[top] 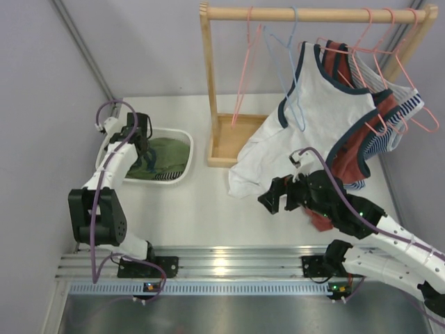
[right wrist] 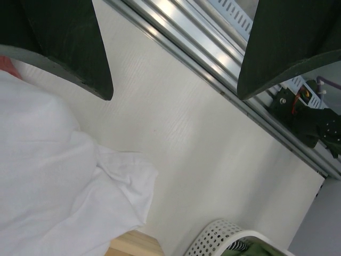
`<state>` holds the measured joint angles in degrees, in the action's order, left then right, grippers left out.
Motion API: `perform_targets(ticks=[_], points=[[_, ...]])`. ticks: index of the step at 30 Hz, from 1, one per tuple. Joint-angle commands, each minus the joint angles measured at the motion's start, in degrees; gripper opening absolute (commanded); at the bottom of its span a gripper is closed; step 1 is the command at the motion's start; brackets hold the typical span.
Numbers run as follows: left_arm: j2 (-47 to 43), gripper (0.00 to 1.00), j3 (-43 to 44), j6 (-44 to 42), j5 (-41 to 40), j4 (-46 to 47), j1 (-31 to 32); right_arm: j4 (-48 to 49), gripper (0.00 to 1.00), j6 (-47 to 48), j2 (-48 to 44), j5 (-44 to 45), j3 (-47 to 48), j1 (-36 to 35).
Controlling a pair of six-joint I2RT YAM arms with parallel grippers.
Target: Place the tank top on the hanger
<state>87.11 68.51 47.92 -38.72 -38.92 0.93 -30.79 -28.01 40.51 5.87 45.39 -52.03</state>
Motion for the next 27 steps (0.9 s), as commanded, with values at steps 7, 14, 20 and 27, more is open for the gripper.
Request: perform_targets(ticks=[7, 14, 20, 27], points=[[6.0, 0.65, -1.4, 4.6, 1.2, 6.4, -0.3, 0.7, 1.00, 1.9, -0.9, 0.2, 0.2, -0.5], [9.0, 0.55, -2.2, 4.6, 0.8, 8.2, -0.2, 0.6, 1.00, 2.3, -0.6, -0.1, -0.4, -0.4], [8.3, 0.00, -1.8, 1.8, 1.3, 9.1, -0.3, 0.4, 1.00, 3.0, 0.4, -0.1, 0.1, -0.5], [-1.3, 0.00, 1.2, -6.2, 2.8, 8.2, -0.2, 0.6, 1.00, 3.0, 1.9, -0.2, 1.1, -0.4]])
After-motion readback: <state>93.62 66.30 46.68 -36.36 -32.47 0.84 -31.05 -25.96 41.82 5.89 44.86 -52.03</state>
